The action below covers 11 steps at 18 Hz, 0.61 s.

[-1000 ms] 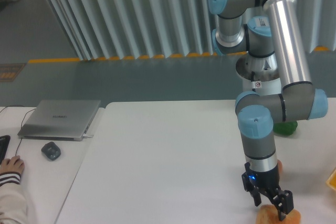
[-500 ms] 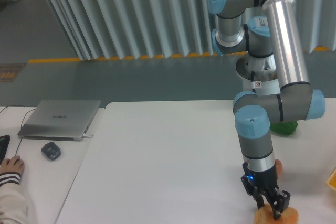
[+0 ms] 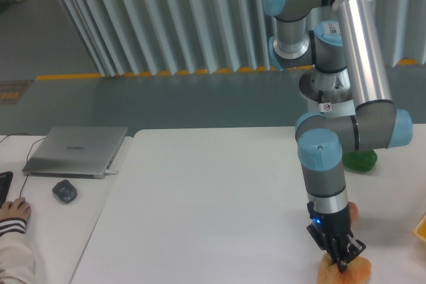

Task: Place the triangular bread in the basket
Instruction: 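Lift the bread and carry it toward the basket beside it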

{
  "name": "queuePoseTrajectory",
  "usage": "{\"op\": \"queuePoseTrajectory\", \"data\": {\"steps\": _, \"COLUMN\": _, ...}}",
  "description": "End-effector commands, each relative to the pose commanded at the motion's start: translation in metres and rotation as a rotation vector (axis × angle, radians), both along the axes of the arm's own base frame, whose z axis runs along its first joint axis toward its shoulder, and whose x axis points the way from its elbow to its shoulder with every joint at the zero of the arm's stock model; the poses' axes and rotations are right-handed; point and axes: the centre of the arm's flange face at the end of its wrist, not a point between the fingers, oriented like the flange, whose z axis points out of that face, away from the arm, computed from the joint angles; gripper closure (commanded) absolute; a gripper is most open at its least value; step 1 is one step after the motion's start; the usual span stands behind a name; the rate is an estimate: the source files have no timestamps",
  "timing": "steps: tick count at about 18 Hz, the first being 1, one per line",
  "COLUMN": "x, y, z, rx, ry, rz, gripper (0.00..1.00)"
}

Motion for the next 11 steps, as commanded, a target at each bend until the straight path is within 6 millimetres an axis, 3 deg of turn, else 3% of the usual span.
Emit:
{"op": "queuePoseTrajectory", "data": {"steps": 4, "x": 0.005, "y": -0.008, "z": 0.023, "rx": 0.015, "ry": -0.020, "rz": -0.003, "gripper": 0.81}}
{"op": "queuePoseTrajectory", "data": {"steps": 6, "x": 0.003, "y": -0.021, "z": 0.036, "rx": -0.015, "ry": -0.044, "rz": 0.004, "gripper": 0.81}}
{"op": "queuePoseTrajectory", "data": {"steps": 11, "x": -0.003, "y": -0.046, "z": 0.046, "rx": -0.103, "ry": -0.091, "rz": -0.079, "gripper": 0.77}}
